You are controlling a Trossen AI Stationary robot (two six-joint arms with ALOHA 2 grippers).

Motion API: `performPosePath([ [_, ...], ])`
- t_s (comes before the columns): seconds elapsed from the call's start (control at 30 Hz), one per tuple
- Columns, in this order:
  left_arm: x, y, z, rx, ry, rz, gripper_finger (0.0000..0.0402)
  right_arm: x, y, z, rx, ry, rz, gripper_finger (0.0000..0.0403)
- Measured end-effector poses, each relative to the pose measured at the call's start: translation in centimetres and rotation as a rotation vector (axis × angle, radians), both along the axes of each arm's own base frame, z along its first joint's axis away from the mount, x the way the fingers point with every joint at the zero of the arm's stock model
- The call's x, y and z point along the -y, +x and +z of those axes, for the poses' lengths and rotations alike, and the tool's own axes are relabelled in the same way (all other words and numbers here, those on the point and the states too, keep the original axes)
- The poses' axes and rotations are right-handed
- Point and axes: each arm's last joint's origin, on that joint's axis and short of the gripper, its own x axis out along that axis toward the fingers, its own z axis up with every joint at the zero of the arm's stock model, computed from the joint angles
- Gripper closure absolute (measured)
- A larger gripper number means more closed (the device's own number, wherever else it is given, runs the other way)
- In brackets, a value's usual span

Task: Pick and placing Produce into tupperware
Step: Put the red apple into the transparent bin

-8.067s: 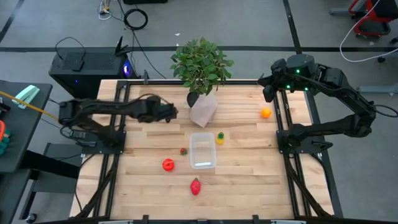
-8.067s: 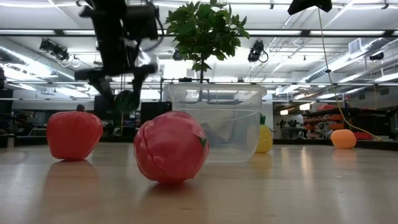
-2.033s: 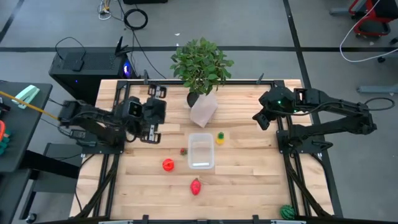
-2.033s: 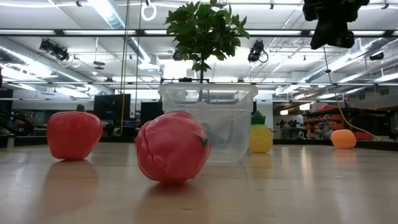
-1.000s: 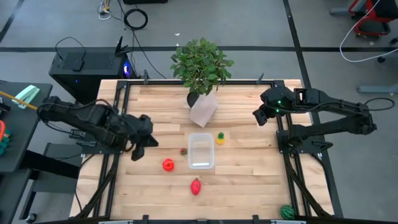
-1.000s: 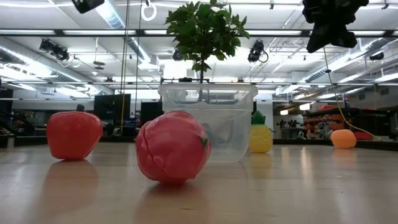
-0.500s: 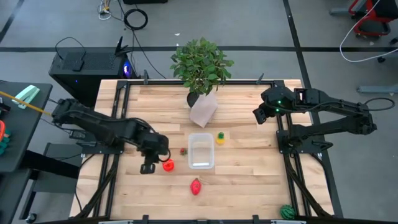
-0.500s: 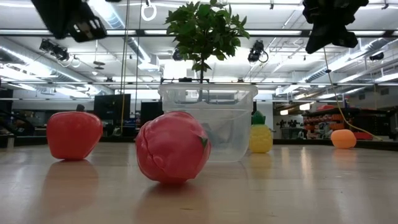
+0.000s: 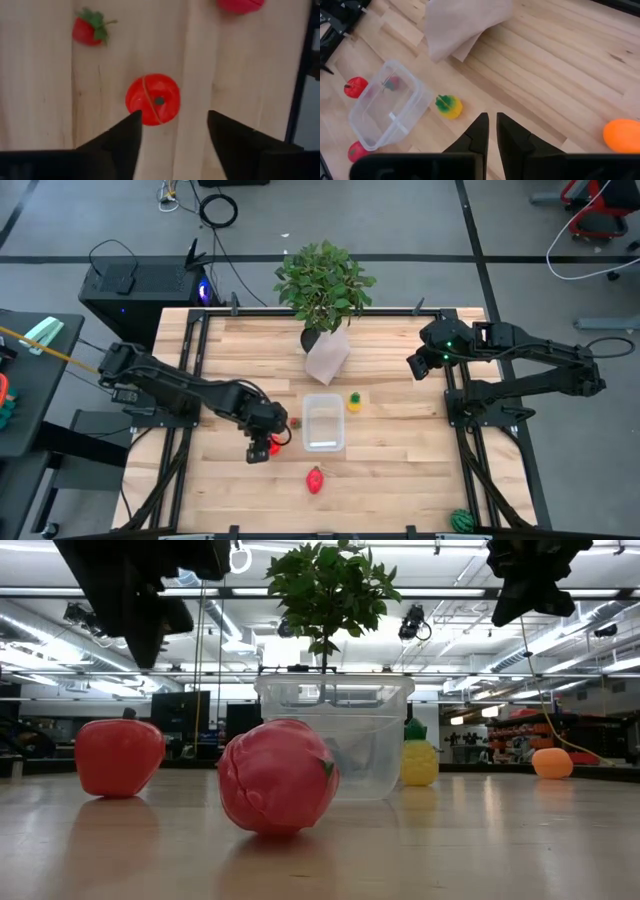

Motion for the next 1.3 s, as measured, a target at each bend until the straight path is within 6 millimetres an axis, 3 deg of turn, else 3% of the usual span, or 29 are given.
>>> performPosePath([
  [0.23,0.4,0.9,-1.9,-0.077,0.008,0.090,0.0056,0.0,0.0,0.0,-0.005,-0.008,0.024,0.0360],
  [0.47,1.1,1.3,-3.2,-0.078,0.115,0.084,0.0008,-0.1,0.0,0.0,-0.006,-0.003,0.047,0.0360],
  [0.83,1.2,1.8,-3.7,-0.073,0.102,0.120,0.0002,-0.1,0.0,0.0,-0.008,-0.003,0.067,0.0357],
  [1.3,2.0,2.6,-6.7,-0.161,0.113,0.089,0.0002,-0.1,0.0,0.0,-0.007,-0.001,0.064,0.0357],
])
